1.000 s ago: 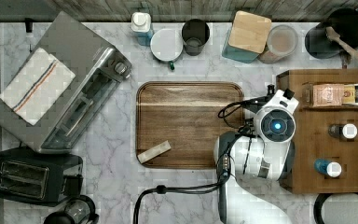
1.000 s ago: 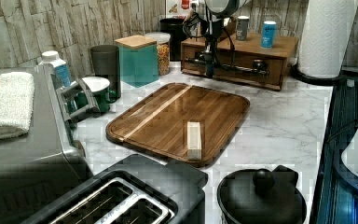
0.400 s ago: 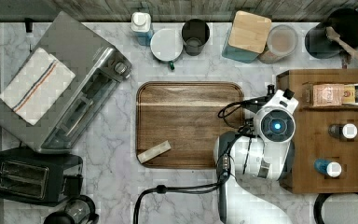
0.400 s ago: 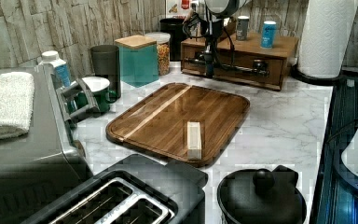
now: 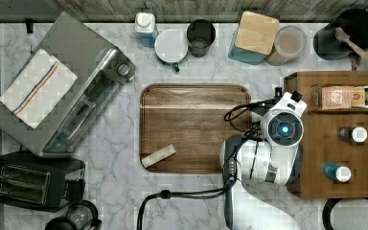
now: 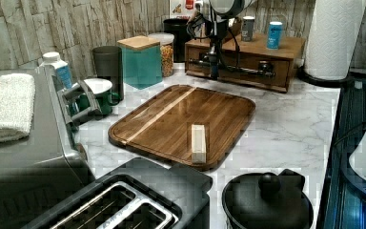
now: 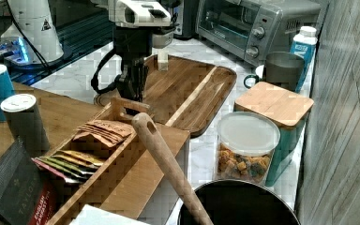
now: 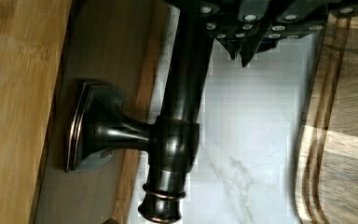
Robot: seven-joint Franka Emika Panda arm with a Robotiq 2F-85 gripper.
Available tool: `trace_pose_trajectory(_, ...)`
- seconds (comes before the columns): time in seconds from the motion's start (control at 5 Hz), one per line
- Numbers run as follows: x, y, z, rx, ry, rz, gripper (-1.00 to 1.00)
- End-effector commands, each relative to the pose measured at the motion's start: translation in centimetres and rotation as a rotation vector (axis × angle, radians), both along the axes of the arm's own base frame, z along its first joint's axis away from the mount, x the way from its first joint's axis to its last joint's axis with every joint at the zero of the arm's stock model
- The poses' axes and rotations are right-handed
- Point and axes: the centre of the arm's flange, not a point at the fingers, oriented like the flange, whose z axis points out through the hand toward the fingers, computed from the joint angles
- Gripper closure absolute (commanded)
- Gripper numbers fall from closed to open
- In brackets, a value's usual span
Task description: Close the drawer.
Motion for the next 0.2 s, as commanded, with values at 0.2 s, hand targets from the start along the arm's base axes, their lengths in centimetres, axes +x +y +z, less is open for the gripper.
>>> trace_pose_trajectory(0.2, -2.44, -13.4, 6.62, -0.102, -0.137, -0.24, 1.0)
